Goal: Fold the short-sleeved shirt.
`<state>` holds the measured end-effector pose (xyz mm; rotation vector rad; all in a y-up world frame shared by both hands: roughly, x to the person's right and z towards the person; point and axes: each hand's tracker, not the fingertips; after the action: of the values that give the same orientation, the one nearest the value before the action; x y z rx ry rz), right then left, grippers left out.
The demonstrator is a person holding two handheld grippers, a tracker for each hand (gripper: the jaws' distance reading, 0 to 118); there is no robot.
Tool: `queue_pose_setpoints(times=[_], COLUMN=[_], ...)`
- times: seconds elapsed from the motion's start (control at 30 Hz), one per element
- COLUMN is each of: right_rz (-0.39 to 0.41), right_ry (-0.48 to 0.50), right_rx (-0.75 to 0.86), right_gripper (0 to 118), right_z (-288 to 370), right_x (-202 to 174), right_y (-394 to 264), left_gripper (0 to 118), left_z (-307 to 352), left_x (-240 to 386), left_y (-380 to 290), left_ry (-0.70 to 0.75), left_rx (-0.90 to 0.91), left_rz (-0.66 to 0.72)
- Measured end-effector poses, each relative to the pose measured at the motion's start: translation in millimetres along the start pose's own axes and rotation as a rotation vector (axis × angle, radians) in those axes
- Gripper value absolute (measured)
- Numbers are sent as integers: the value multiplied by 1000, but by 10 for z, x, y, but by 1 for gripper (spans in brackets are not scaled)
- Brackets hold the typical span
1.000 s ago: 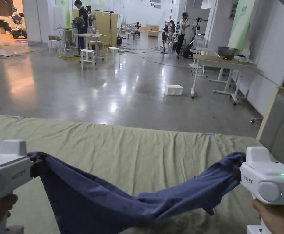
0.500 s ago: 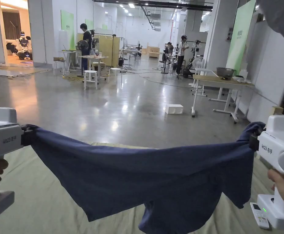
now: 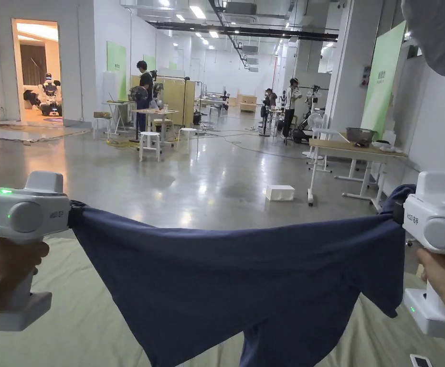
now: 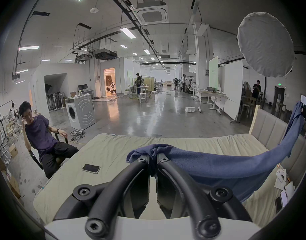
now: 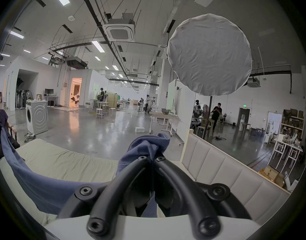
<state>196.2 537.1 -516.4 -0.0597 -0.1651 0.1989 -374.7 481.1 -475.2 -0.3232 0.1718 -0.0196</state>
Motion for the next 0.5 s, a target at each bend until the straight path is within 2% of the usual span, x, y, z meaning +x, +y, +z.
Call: queue_pose_setpoints(times=[0.1,0.13,0.2,0.37,0.43,0.5], right_rz=[-12,-14,-22,-7,-2,0], right_ry=[-8,-11,-8,3,8,15], right_rx=[-9,-12,-18,-29,-41,-60], right_gripper=[2,2,2,2,2,2], right_z=[-186,-248,-375,-545,-539,-527], right_x=[-9,-23,-23,-65,-85,-103], right_y=[33,41,36,-72,-177,-316], left_gripper=[7,7,7,7,7,7], left_z=[-3,-215,-318,-277,-756,-816], left_x=[-5,219,296,431,76,17], left_y=[-5,277,383,336,239,160], left_ry=[10,12,20,21,1,-2], left_rx=[-6,-1,-3,-1,-52,-60], left_rz=[-8,4,19,8,34,36])
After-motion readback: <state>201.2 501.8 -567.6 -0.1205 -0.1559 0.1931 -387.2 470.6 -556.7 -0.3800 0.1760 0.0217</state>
